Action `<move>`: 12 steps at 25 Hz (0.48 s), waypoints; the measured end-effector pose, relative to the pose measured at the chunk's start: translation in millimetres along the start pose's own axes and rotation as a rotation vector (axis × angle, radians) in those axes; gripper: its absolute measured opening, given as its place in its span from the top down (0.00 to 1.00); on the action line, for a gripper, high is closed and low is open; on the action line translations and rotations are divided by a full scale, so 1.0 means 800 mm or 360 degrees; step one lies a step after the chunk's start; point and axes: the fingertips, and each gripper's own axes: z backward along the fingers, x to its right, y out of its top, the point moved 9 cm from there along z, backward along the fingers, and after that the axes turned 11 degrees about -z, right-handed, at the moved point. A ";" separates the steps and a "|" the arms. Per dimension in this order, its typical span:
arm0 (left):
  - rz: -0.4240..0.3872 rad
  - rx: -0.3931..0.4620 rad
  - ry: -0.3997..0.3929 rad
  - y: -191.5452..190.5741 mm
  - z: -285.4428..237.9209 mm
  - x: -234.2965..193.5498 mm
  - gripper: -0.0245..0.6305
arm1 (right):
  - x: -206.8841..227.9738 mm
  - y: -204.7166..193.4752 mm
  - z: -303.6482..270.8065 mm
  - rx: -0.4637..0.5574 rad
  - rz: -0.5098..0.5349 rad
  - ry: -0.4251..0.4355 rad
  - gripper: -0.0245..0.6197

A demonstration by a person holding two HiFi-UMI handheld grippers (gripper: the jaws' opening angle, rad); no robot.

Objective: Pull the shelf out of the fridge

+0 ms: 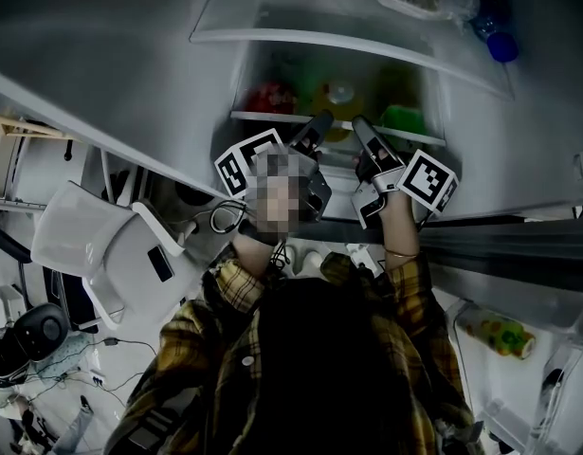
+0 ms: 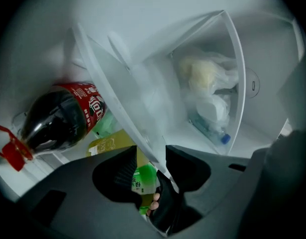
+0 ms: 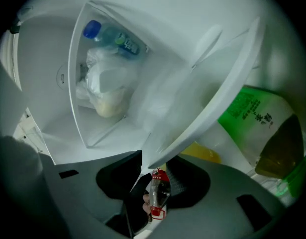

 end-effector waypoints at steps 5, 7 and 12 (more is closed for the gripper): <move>0.0061 0.0035 0.0015 0.002 -0.008 -0.006 0.70 | 0.004 0.003 -0.011 0.0014 -0.0115 0.0036 0.75; 0.0073 0.0040 0.0020 0.003 -0.011 -0.008 0.70 | 0.006 0.003 -0.015 0.0016 -0.0146 0.0042 0.75; 0.0133 0.0048 0.0000 0.004 -0.017 -0.013 0.70 | 0.010 0.003 -0.023 0.0021 -0.0219 0.0047 0.75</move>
